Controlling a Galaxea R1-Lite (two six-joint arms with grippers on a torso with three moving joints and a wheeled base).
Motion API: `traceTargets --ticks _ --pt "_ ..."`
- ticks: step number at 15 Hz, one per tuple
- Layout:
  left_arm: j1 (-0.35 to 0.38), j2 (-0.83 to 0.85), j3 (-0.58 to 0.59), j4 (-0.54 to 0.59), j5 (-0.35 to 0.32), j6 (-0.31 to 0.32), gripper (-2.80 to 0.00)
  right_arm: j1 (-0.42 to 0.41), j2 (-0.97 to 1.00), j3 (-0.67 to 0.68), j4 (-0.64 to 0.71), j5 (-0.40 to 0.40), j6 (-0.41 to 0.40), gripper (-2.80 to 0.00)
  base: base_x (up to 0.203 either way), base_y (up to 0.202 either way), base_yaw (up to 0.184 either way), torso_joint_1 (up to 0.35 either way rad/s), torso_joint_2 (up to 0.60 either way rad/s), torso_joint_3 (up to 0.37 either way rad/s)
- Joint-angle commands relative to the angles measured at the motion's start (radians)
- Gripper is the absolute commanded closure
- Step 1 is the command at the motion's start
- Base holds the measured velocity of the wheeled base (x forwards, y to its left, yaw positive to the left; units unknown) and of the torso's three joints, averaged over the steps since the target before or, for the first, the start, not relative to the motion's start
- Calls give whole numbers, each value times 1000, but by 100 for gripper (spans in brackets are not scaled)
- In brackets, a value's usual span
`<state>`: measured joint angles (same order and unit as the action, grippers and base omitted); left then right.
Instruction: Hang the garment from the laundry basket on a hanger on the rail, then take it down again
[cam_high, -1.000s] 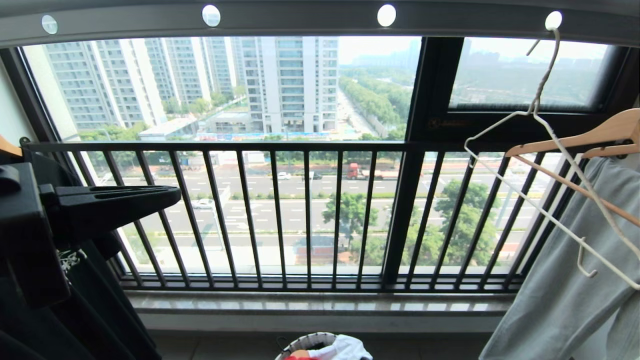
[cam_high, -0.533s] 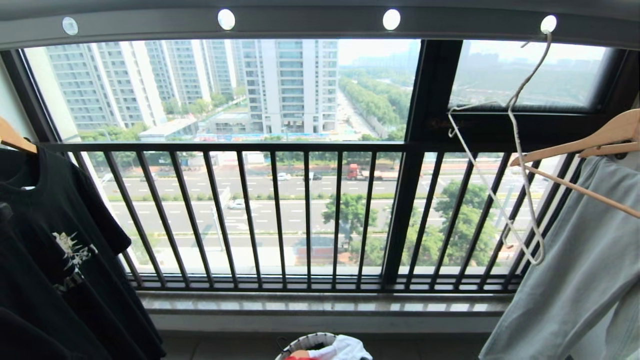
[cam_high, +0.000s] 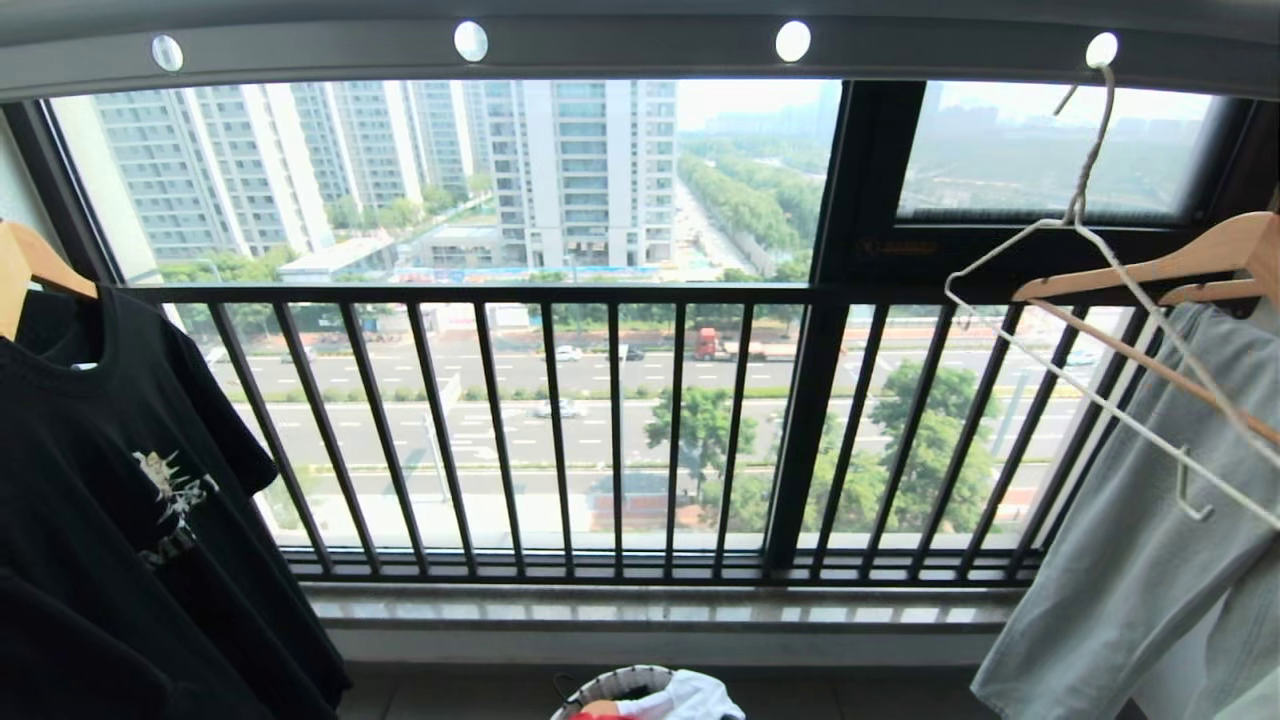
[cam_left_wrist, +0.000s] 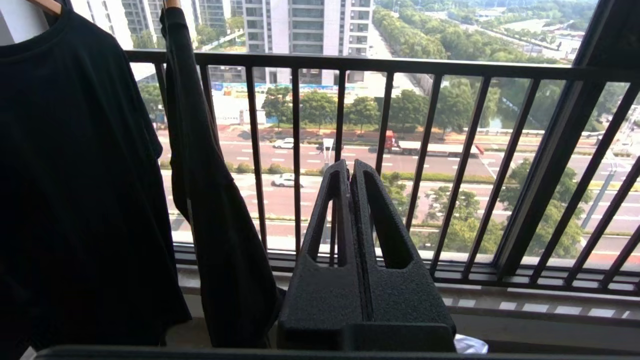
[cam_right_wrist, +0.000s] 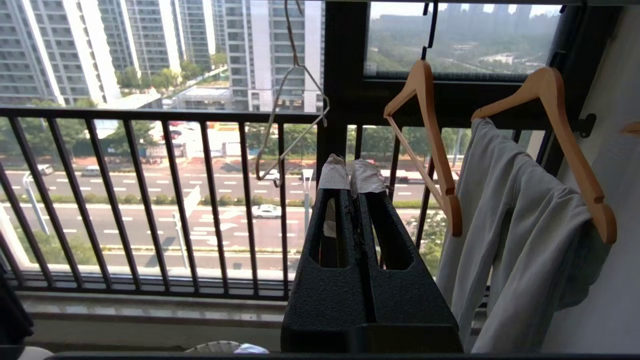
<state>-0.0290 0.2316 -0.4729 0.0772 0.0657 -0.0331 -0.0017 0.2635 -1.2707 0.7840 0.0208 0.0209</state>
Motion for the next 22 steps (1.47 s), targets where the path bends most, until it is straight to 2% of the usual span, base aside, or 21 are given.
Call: traceTargets --ticks 1,3,6,9,12,13,14,16,19,20,22 --pt "16 -173 149 2 -7 27 0 0 -144 181 5 30 -14 0 0 0 0 0 0 0" --pt "19 -221 274 -6 -11 108 0 5 -224 379 -35 54 -16 0 0 0 0 0 0 0" --pt "20 -231 386 -11 -25 192 0 8 -255 656 -222 66 62 0 0 0 0 0 0 0" --pt "20 -232 439 -27 -75 198 0 9 -262 950 -469 68 53 0 0 0 0 0 0 0" --pt "20 -232 459 -30 -99 191 0 9 -264 1219 -746 62 -63 0 0 0 0 0 0 0" --pt "20 -230 459 -30 -99 183 0 9 -265 1258 -828 56 -93 0 0 0 0 0 0 0" --pt "20 -231 459 -30 -99 158 0 9 -264 1259 -829 52 -104 0 0 0 0 0 0 0" --pt "20 -232 459 -30 -99 107 0 9 -264 1246 -777 35 -63 0 0 0 0 0 0 0" --pt "20 -232 459 -30 -98 101 0 9 -264 1243 -757 -2 20 0 0 0 0 0 0 0" --pt "20 -232 459 -30 -98 100 0 9 -265 1246 -760 -27 12 0 0 0 0 0 0 0" --pt "20 -232 459 -30 -95 94 0 9 -264 1258 -757 -25 -84 0 0 0 0 0 0 0"
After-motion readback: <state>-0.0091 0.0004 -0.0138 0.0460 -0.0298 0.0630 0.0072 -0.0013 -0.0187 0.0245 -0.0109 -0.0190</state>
